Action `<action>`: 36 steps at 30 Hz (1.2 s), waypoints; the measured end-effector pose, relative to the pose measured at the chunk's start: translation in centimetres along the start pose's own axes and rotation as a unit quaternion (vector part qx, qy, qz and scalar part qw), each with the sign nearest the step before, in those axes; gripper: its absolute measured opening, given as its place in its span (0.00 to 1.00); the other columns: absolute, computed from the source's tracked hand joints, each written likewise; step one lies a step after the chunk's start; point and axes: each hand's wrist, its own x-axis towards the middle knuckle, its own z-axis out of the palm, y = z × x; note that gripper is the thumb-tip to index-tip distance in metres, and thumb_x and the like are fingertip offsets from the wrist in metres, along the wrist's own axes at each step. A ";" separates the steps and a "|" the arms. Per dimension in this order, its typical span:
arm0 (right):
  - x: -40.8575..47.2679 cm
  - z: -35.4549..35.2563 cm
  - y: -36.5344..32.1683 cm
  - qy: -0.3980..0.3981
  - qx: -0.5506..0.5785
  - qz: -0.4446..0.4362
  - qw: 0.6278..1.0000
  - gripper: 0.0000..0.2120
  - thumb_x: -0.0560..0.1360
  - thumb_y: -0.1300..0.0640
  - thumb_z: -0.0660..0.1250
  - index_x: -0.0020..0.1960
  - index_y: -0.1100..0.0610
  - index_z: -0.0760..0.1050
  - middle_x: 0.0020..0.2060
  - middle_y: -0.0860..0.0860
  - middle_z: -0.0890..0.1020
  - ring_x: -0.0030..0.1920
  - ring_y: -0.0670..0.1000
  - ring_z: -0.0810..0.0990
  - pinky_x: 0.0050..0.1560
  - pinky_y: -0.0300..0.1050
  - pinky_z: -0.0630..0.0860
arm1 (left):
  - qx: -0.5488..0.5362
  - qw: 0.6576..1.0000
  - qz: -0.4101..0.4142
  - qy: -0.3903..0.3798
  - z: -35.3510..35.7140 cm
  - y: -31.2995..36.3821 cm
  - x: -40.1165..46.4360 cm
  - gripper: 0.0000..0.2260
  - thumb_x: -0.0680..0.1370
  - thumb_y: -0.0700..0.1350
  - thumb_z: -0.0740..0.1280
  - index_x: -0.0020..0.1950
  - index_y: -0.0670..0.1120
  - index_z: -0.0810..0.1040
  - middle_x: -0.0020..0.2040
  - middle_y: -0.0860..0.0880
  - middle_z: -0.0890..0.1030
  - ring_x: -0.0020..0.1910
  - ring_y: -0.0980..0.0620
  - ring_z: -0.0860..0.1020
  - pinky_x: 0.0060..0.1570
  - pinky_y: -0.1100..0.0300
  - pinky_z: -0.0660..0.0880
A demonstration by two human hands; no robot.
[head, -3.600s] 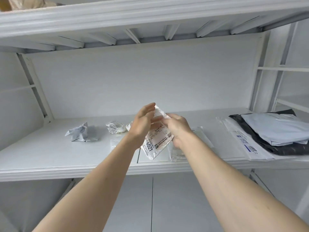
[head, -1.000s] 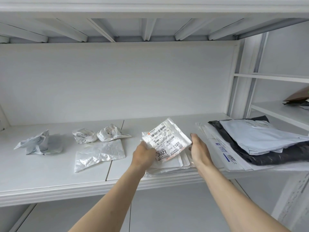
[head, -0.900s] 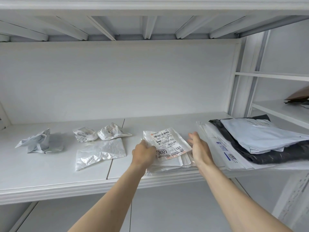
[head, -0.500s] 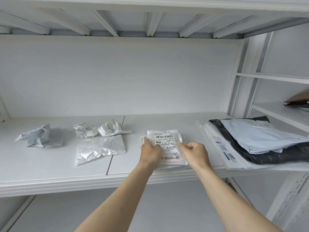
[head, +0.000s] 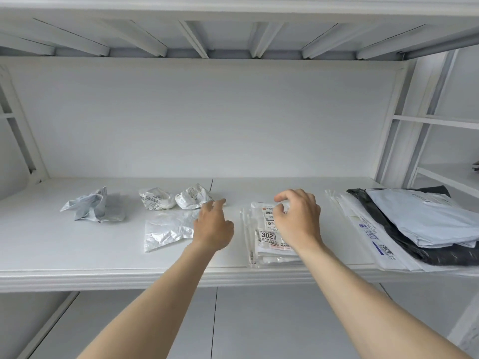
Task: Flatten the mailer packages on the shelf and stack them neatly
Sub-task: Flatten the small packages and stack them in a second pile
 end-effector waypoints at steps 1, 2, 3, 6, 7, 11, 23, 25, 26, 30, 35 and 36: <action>-0.1 0.5 -0.7 -0.007 0.004 -0.022 1.000 0.09 0.74 0.63 0.64 0.50 0.54 0.79 0.51 0.49 0.80 0.59 0.54 0.72 0.54 0.44 0.61 | 0.038 0.999 -0.001 -0.002 -0.9 -1.4 0.2 0.29 0.78 0.43 0.62 0.78 0.50 0.58 0.78 0.45 0.55 0.77 0.45 0.56 0.72 0.46 0.58; -0.3 1.1 -1.5 -0.013 0.005 -0.040 0.999 0.09 0.73 0.64 0.64 0.49 0.54 0.80 0.50 0.49 0.80 0.58 0.54 0.72 0.53 0.44 0.61 | 0.070 0.998 -0.003 0.001 -1.7 -2.8 0.4 0.29 0.78 0.44 0.62 0.78 0.50 0.57 0.79 0.45 0.54 0.78 0.45 0.54 0.72 0.46 0.58; -0.5 1.8 -2.1 -0.021 0.004 -0.058 0.998 0.09 0.73 0.64 0.64 0.48 0.55 0.80 0.49 0.49 0.80 0.56 0.55 0.73 0.53 0.45 0.62 | 0.102 0.995 -0.003 0.004 -2.6 -4.1 0.4 0.30 0.78 0.45 0.63 0.78 0.51 0.57 0.79 0.45 0.54 0.78 0.46 0.52 0.72 0.47 0.58; -1.5 4.1 -4.5 -0.032 0.011 -0.125 0.992 0.08 0.72 0.64 0.63 0.44 0.55 0.80 0.44 0.50 0.81 0.51 0.56 0.75 0.51 0.47 0.67 | 0.159 0.986 -0.036 -0.035 -4.3 -8.5 -0.3 0.31 0.78 0.53 0.63 0.78 0.52 0.56 0.78 0.49 0.56 0.78 0.48 0.52 0.71 0.46 0.58; -1.9 4.7 -5.1 -0.033 0.016 -0.152 0.988 0.08 0.72 0.64 0.63 0.42 0.56 0.80 0.42 0.50 0.81 0.49 0.56 0.76 0.49 0.47 0.69 | 0.171 0.982 -0.058 -0.062 -4.5 -9.6 -0.8 0.30 0.78 0.55 0.62 0.77 0.52 0.56 0.77 0.49 0.61 0.77 0.48 0.57 0.69 0.47 0.60; -3.6 6.6 -7.0 -0.063 -0.004 -0.249 0.966 0.08 0.69 0.63 0.61 0.38 0.56 0.78 0.38 0.49 0.80 0.44 0.55 0.76 0.45 0.47 0.74 | 0.243 0.968 -0.053 -0.029 -3.9 -12.0 -2.6 0.16 0.81 0.57 0.56 0.64 0.50 0.69 0.62 0.49 0.75 0.65 0.47 0.72 0.57 0.48 0.65; -5.0 6.1 -8.3 -0.136 -0.003 -0.214 0.967 0.20 0.77 0.62 0.59 0.68 0.54 0.72 0.63 0.49 0.75 0.62 0.52 0.72 0.61 0.45 0.68 | -0.313 0.939 -0.100 0.100 -6.5 -10.6 -3.7 0.12 0.81 0.38 0.54 0.43 0.44 0.75 0.40 0.45 0.80 0.37 0.46 0.78 0.32 0.59 0.75; -5.1 6.0 -8.8 -0.141 0.011 -0.208 0.968 0.22 0.79 0.60 0.58 0.73 0.52 0.68 0.68 0.48 0.71 0.67 0.51 0.69 0.65 0.46 0.67 | -0.356 0.923 -0.113 0.095 -6.6 -9.4 -3.7 0.12 0.82 0.38 0.53 0.48 0.44 0.76 0.40 0.46 0.79 0.34 0.50 0.77 0.27 0.62 0.75; -5.1 6.0 -9.1 -0.143 0.016 -0.207 0.968 0.22 0.80 0.59 0.58 0.74 0.51 0.67 0.70 0.48 0.70 0.70 0.50 0.67 0.67 0.47 0.66 | -0.343 0.929 -0.110 0.088 -6.4 -9.1 -3.6 0.11 0.82 0.40 0.54 0.52 0.44 0.77 0.41 0.46 0.80 0.33 0.51 0.76 0.26 0.62 0.72; -5.2 6.2 -9.9 -0.198 -0.015 -0.205 0.958 0.21 0.82 0.57 0.56 0.74 0.52 0.67 0.75 0.49 0.65 0.75 0.48 0.60 0.71 0.45 0.59 | -0.280 0.953 -0.103 0.047 -5.2 -9.8 -3.0 0.10 0.81 0.47 0.59 0.59 0.47 0.76 0.48 0.47 0.82 0.39 0.48 0.78 0.31 0.60 0.72; -5.8 8.2 -8.3 -0.310 -0.072 -0.162 0.934 0.21 0.83 0.52 0.55 0.75 0.56 0.65 0.77 0.50 0.60 0.77 0.49 0.55 0.74 0.49 0.59 | -0.128 0.988 -0.085 0.016 -4.3 -11.1 -3.0 0.11 0.82 0.49 0.60 0.60 0.47 0.75 0.54 0.48 0.80 0.52 0.45 0.79 0.47 0.54 0.77; -5.9 8.8 -7.9 -0.331 -0.084 -0.152 0.928 0.22 0.83 0.52 0.55 0.75 0.57 0.64 0.77 0.51 0.59 0.77 0.50 0.55 0.74 0.49 0.59 | -0.103 0.992 -0.076 0.019 -4.4 -11.4 -2.8 0.11 0.81 0.49 0.61 0.61 0.47 0.75 0.55 0.48 0.80 0.54 0.45 0.78 0.52 0.53 0.77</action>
